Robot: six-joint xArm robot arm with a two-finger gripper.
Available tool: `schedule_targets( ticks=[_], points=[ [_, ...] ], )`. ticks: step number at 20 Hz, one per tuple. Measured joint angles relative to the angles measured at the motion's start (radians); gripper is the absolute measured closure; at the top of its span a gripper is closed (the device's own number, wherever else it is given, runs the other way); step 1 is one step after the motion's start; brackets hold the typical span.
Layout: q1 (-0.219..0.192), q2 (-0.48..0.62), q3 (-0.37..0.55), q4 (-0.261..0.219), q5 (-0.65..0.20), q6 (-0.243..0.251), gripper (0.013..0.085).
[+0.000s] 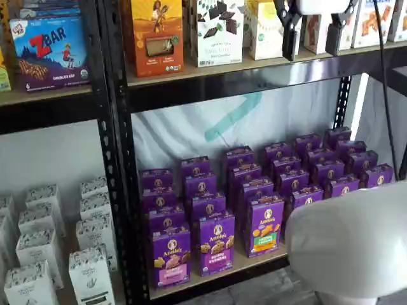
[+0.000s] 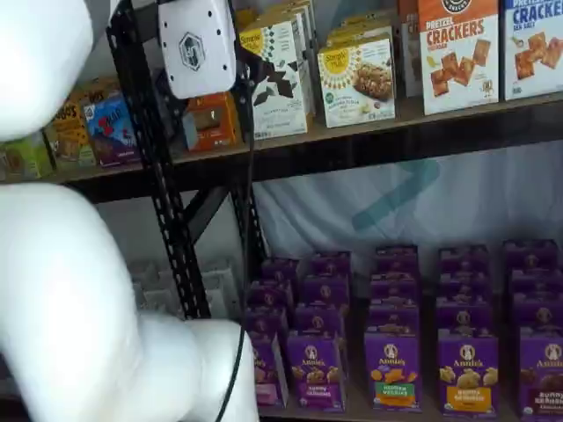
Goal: Pick up the purple box with a pink patch in the middle, on the bottom shelf, the first box from the left
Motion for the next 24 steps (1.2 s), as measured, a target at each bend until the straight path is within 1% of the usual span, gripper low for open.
schedule_targets(
  ticks=[1,2,3,5,8,12,14,19,24],
  points=[
    [-0.011,-0.002,0.002,0.013,-0.003,-0.007,0.013],
    [-0.052,-0.01,0.01,0.056,-0.014,-0.027,0.013],
    [-0.071,-0.014,0.014,0.077,-0.02,-0.038,0.013],
    [-0.084,-0.015,0.016,0.093,-0.025,-0.047,0.013],
    [-0.081,-0.012,0.017,0.088,-0.03,-0.049,0.013],
    [-0.054,-0.011,0.033,0.059,-0.055,-0.034,0.013],
    [-0.051,-0.011,0.047,0.059,-0.07,-0.033,0.013],
    [-0.042,-0.014,0.103,0.053,-0.123,-0.029,0.013],
    [-0.017,-0.017,0.173,0.048,-0.181,-0.01,0.013]
  ],
)
